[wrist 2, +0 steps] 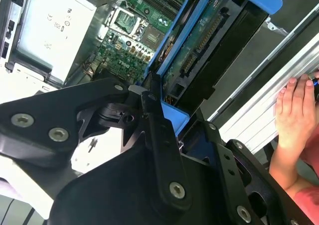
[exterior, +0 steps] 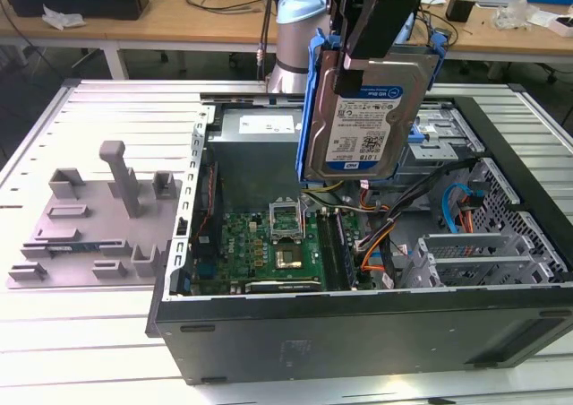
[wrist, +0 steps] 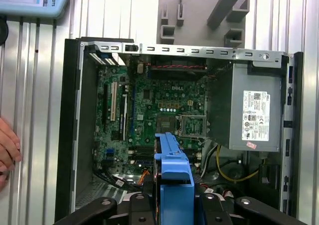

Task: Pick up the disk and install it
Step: 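Insert the disk into the insertion slot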

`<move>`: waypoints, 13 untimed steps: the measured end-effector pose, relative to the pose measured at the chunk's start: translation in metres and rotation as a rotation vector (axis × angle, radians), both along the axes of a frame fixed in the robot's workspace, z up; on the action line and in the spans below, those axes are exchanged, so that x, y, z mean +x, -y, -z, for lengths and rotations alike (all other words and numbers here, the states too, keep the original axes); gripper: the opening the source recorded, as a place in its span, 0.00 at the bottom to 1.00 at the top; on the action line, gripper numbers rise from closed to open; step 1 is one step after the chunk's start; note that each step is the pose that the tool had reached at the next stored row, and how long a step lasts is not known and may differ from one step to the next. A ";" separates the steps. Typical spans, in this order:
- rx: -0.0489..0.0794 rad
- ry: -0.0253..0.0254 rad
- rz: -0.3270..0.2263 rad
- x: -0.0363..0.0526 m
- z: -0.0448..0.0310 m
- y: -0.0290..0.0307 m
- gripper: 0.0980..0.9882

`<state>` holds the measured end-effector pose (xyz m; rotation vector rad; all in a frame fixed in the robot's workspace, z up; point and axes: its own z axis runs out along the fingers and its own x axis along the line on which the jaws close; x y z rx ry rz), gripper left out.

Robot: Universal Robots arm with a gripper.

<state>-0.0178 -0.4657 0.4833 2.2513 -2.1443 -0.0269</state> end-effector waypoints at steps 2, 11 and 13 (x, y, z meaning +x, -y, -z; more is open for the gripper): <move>0.004 0.0048 0.000 -0.0011 0.0001 0.0001 0.30; 0.017 0.0179 0.021 -0.0034 0.0043 0.0010 0.30; 0.017 0.0193 0.032 -0.0034 0.0057 0.0010 0.30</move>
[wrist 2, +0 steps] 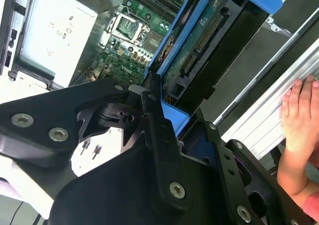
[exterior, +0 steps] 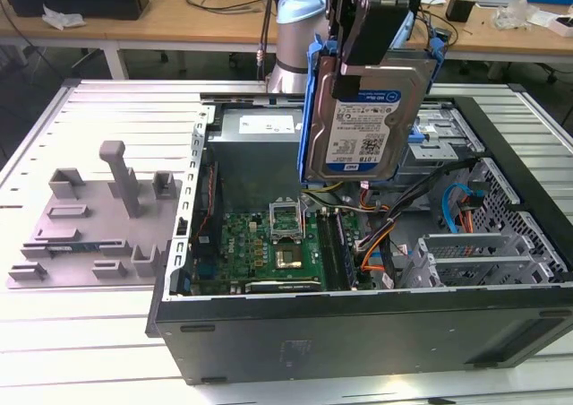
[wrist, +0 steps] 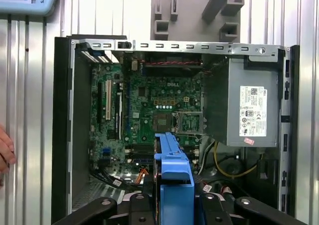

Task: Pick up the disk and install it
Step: 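Insert the disk into the insertion slot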

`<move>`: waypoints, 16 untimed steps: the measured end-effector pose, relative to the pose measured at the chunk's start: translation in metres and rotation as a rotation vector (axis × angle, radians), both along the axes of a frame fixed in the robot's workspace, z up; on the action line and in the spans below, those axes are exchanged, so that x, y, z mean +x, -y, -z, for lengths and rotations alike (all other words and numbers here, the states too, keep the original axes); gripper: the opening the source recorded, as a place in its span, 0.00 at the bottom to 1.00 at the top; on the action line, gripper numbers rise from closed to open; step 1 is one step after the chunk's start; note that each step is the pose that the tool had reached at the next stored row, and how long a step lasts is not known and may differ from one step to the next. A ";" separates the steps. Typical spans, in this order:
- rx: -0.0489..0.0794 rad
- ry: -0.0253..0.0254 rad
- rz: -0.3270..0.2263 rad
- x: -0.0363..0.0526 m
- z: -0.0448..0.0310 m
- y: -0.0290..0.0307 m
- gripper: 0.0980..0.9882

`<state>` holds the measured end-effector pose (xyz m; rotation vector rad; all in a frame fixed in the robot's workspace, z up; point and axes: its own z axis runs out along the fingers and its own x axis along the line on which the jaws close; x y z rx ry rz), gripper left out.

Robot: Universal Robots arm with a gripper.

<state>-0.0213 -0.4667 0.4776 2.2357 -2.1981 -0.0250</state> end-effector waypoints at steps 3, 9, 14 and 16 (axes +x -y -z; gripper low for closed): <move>0.000 0.0009 0.007 0.0000 0.0004 0.0000 0.30; 0.000 0.0037 0.008 -0.0001 0.0004 0.0020 0.30; 0.000 0.0047 0.010 0.0035 0.0005 0.0080 0.30; 0.000 0.0048 0.010 0.0071 0.0005 0.0105 0.30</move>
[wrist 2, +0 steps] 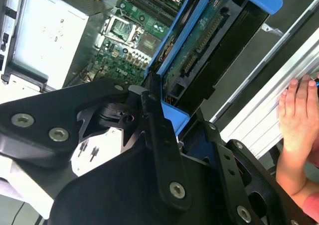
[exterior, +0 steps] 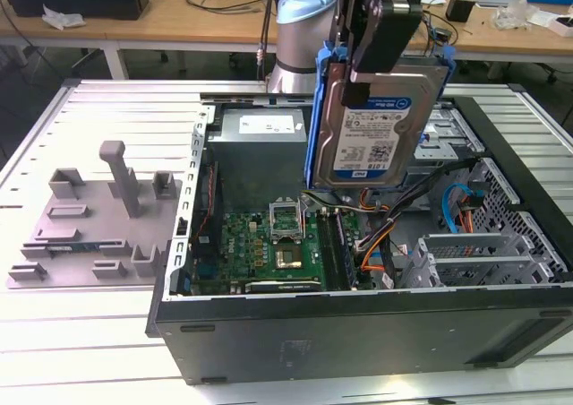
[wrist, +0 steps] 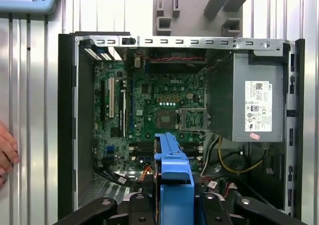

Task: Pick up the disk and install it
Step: 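Insert the disk into the insertion slot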

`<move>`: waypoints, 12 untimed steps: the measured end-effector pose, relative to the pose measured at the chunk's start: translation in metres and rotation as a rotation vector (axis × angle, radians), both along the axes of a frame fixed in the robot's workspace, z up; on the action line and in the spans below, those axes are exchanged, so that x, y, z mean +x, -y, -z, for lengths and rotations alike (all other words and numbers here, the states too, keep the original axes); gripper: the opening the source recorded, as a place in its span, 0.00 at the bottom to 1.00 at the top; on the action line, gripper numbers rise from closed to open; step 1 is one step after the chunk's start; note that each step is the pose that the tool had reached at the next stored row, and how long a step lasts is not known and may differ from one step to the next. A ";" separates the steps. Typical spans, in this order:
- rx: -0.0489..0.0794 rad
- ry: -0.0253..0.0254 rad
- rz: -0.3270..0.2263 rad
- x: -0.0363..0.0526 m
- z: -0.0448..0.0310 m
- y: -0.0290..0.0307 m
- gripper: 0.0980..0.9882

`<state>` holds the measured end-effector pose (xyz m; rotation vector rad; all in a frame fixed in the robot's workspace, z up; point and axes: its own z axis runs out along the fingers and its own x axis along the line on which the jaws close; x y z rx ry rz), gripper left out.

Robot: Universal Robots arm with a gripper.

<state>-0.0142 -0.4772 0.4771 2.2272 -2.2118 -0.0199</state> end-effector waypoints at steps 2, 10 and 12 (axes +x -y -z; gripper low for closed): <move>0.002 0.0000 0.000 0.0049 0.0001 0.0050 0.30; 0.015 0.0000 0.001 0.0135 0.0012 0.0200 0.30; 0.019 0.0000 0.002 0.0153 0.0015 0.0228 0.30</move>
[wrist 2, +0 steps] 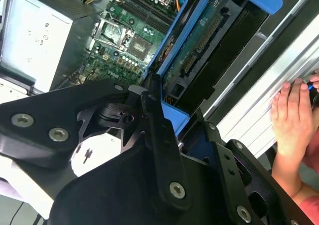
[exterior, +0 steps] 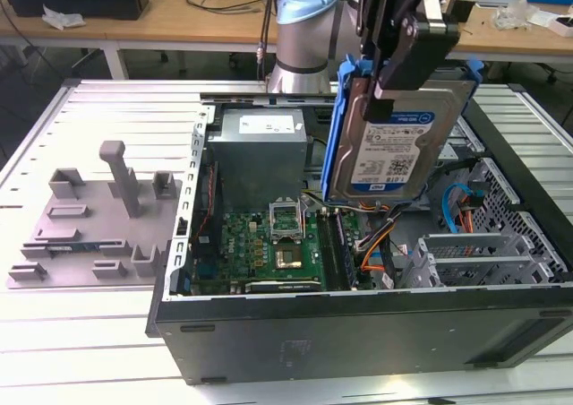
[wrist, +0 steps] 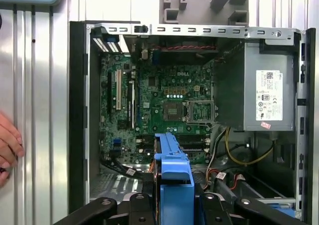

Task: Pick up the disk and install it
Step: 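Insert the disk into the insertion slot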

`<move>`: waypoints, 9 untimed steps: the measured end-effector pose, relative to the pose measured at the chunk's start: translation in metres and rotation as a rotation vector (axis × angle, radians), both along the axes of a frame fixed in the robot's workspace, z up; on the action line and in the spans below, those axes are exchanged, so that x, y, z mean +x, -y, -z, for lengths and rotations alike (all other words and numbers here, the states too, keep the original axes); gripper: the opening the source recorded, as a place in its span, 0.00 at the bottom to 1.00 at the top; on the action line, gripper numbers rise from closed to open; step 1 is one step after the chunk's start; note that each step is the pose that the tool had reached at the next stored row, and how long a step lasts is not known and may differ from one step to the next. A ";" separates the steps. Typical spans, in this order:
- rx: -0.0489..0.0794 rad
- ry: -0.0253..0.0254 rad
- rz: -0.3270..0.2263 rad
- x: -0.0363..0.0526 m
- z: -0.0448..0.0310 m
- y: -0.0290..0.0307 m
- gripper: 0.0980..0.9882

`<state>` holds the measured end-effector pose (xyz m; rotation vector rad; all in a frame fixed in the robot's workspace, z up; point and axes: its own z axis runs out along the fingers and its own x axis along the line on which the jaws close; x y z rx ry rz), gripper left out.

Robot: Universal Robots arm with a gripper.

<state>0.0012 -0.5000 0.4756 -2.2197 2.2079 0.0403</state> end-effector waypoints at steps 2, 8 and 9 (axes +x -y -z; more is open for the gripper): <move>0.006 0.0000 0.001 0.0036 0.0005 0.0054 0.30; 0.022 -0.0001 0.002 0.0136 0.0015 0.0181 0.30; 0.024 0.0000 0.003 0.0154 0.0017 0.0201 0.30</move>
